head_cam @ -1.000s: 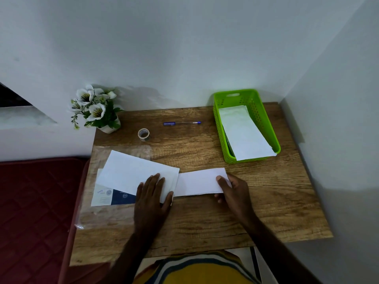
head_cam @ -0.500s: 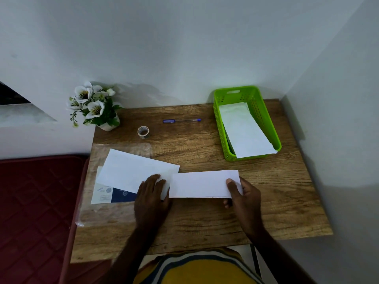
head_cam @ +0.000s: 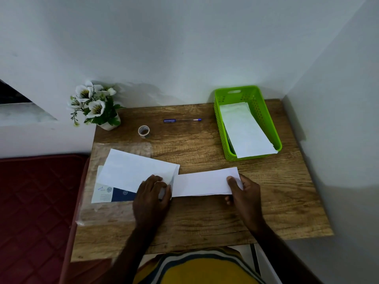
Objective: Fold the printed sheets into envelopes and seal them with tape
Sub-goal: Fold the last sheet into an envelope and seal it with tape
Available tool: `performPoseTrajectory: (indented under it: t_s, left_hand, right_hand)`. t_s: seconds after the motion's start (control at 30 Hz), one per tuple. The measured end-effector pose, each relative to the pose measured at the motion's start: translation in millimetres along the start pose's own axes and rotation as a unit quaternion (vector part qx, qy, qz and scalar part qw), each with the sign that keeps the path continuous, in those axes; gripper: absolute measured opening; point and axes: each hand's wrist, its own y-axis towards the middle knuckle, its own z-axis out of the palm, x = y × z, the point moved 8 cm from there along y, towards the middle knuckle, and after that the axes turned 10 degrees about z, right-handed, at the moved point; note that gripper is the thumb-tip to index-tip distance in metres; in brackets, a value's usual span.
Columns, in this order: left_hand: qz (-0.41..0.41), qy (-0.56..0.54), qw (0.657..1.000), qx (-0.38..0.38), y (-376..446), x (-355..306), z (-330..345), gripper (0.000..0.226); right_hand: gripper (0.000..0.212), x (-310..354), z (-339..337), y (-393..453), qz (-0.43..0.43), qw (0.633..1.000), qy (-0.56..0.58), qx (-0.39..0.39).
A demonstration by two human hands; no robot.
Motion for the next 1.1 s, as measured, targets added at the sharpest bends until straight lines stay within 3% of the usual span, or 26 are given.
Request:
performPoseTrajectory:
  t_s: [0.37, 0.73, 0.9, 1.1]
  left_hand:
    - [0.001, -0.015, 1.000, 0.007, 0.6, 1.1, -4.0, 0.029]
    - [0.009, -0.008, 1.000, -0.018, 2.5, -9.2, -7.0, 0.026]
    - [0.023, 0.009, 0.999, -0.028, 6.3, -23.6, -9.3, 0.017]
    - [-0.027, 0.000, 1.000, -0.010, 5.9, -26.6, -3.3, 0.018]
  right_hand:
    - [0.022, -5.6, 13.2, 14.7, 0.011, 0.999, -0.030, 0.000]
    - [0.019, -2.4, 27.2, 7.1, 0.004, 1.000, -0.026, -0.003]
    - [0.021, -8.1, 49.6, -5.3, 0.002, 0.999, -0.002, 0.044]
    - [0.020, -29.9, 96.4, -18.9, 0.107, 0.982, -0.020, 0.153]
